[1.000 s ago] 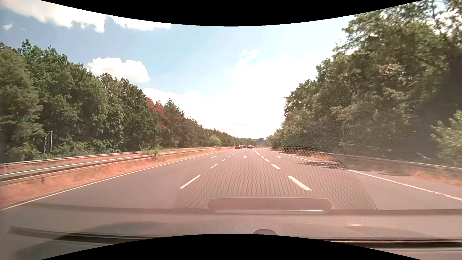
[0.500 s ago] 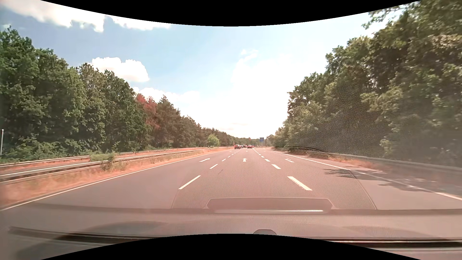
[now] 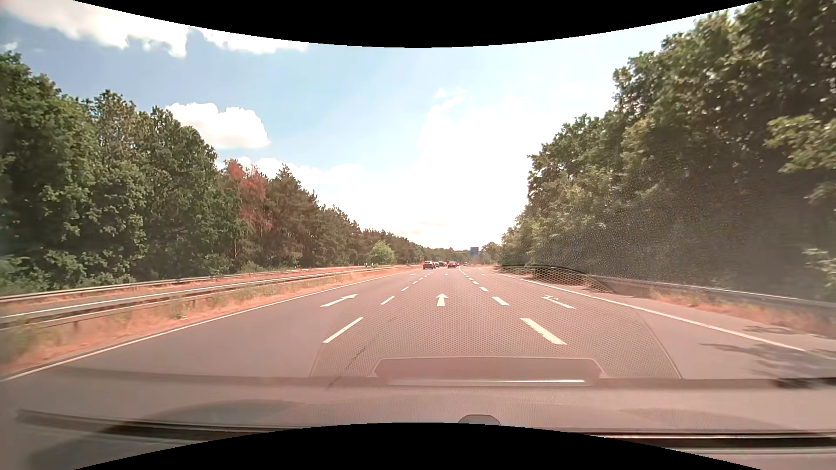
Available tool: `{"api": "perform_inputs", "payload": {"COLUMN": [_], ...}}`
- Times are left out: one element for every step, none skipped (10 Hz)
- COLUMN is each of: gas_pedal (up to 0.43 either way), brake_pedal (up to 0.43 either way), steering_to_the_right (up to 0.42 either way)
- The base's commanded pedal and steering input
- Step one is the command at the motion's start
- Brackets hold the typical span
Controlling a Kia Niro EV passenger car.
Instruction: Follow the waypoints while adhering to traffic rules and regulations
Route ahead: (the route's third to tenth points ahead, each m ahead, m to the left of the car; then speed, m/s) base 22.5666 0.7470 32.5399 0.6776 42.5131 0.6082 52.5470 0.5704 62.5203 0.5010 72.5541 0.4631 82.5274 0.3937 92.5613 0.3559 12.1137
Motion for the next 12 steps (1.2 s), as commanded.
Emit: {"api": "perform_inputs", "payload": {"gas_pedal": [0.047, 0.047, 0.047, 0.047, 0.047, 0.047, 0.047, 0.047, 0.047, 0.047, 0.047, 0.047], "brake_pedal": [0.000, 0.000, 0.000, 0.000, 0.000, 0.000, 0.000, 0.000, 0.000, 0.000, 0.000, 0.000], "steering_to_the_right": [-0.003, -0.003, -0.003, -0.003, -0.003, -0.003, -0.003, -0.003, -0.003, -0.003, -0.003, -0.003]}}
